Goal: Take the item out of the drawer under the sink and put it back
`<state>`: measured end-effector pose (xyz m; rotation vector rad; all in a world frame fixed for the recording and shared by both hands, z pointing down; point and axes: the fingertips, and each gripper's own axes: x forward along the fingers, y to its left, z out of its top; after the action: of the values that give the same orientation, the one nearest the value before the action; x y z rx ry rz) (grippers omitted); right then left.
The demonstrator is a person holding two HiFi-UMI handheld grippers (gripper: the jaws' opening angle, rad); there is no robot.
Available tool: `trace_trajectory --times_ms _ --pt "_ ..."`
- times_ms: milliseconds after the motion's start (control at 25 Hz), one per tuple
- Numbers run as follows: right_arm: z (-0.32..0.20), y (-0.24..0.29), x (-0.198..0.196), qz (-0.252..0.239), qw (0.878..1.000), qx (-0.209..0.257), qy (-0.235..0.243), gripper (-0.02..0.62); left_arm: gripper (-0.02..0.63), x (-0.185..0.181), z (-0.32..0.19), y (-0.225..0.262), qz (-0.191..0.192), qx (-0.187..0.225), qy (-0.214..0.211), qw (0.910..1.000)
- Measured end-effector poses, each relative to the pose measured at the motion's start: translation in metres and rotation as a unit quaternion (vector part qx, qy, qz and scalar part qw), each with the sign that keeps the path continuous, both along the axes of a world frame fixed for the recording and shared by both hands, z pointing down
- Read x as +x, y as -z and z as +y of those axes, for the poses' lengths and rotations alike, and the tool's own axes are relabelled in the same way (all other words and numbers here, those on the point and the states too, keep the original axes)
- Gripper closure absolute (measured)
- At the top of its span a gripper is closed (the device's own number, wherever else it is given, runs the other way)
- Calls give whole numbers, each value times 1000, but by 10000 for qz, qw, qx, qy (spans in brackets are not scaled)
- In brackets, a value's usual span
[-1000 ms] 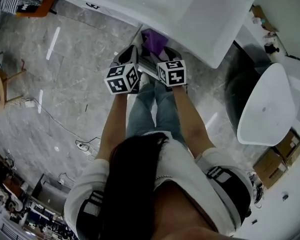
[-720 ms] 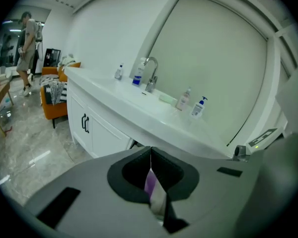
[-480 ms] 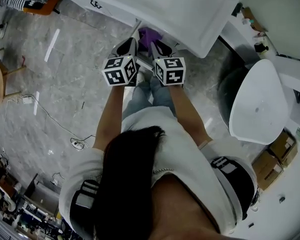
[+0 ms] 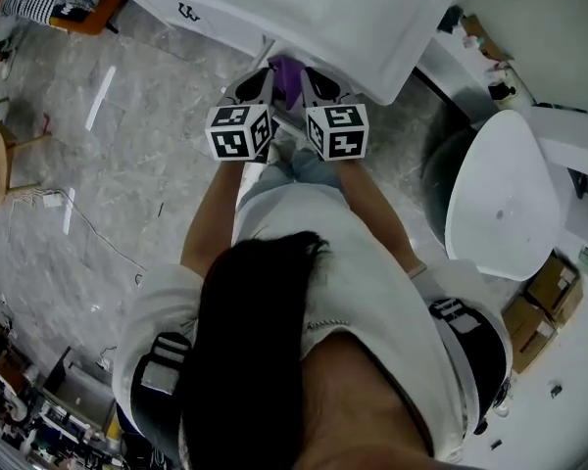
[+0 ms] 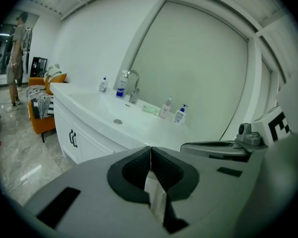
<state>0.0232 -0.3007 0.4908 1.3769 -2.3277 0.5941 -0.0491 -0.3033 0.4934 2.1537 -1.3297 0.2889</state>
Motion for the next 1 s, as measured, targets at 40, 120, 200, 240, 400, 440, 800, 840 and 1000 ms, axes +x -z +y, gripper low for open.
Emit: trace_trajectory --times_ms 40,120,200,240,400,440,800,840,1000 --pt "-1 4 1 25 10000 53 8 580 603 1 0 2 17 24 18 10000" --pt "-3 10 1 49 9999 143 24 580 601 3 1 4 31 55 39 10000" --pt "-4 15 0 59 9997 228 63 580 601 4 2 6 26 91 46 9999" --pt "-4 18 -1 65 9996 263 89 580 603 4 2 7 29 108 52 9999" --pt "-3 18 -2 42 9996 244 136 580 603 6 3 12 45 177 76 9998" --pt "-3 16 -2 22 9997 205 137 580 603 4 4 12 41 182 84 9998" --pt "-2 15 -11 -10 9996 163 234 580 603 -1 4 8 -145 138 38 9998" --pt "-2 15 -12 1 9995 163 252 580 603 -1 4 7 -136 132 41 9998" --pt "0 13 -15 25 9994 150 301 580 603 -1 5 5 -101 112 65 9999"
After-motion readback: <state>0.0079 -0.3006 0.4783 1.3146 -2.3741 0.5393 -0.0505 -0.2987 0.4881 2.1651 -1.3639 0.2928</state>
